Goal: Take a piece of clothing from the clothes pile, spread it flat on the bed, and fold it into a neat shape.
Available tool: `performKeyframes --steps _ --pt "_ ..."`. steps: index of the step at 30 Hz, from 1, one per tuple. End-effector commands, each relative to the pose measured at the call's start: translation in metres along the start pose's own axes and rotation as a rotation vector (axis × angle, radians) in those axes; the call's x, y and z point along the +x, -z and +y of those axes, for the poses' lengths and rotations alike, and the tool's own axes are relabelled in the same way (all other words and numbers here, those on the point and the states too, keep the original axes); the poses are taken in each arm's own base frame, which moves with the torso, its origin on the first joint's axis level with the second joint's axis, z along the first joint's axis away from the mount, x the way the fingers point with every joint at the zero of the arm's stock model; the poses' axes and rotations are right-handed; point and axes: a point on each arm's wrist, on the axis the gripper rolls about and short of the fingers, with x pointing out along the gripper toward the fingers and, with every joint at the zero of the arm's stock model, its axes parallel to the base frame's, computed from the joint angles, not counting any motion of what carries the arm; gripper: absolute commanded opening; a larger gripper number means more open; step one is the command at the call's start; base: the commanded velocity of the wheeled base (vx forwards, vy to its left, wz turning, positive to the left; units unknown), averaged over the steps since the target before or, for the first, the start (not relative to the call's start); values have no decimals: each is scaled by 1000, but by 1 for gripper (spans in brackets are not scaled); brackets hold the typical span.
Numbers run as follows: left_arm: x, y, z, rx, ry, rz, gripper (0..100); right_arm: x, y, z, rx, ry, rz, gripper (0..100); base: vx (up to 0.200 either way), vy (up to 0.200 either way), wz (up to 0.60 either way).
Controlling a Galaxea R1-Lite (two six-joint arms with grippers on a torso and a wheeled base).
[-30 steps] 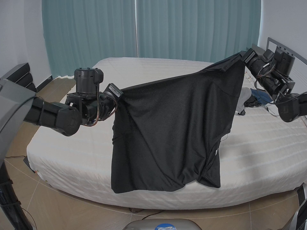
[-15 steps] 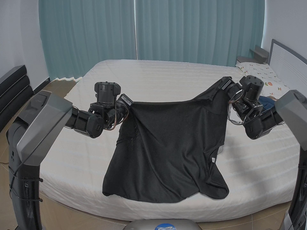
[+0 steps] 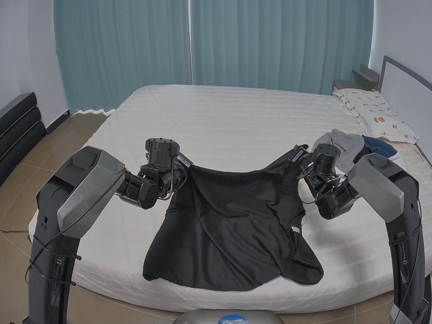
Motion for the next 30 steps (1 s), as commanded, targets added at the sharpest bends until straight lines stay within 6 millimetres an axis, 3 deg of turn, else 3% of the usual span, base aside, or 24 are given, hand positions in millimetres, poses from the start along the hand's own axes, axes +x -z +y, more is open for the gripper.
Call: performKeyframes --steps 1,4,7,9,14,15,16,19,24,30 --pt "11 10 16 4 -36 16 100 -1 37 -17 -26 34 85 100 0 0 0" --pt "14 10 23 7 -65 23 100 -4 53 -30 -48 66 142 100 0 0 0" --pt "14 13 33 28 -144 66 100 -7 57 -41 -63 109 185 100 0 0 0" --pt "12 12 39 45 -196 105 100 -11 54 -50 -71 141 210 100 0 0 0" --pt "10 10 47 58 -258 142 100 -15 41 -51 -65 138 216 100 0 0 0" --pt "11 -3 52 48 -290 125 100 -11 24 -53 -42 136 178 100 0 0 0" --pt "12 -3 52 49 -291 124 100 -11 23 -53 -40 135 174 100 0 0 0" --pt "18 -33 48 -9 -285 -34 100 7 1 -47 71 115 49 100 0 0 0" --pt "18 -54 48 -111 -254 -97 100 9 -2 -51 125 151 25 100 0 0 0" --pt "23 -38 74 0 -329 47 100 2 11 -61 111 178 92 100 0 0 0"
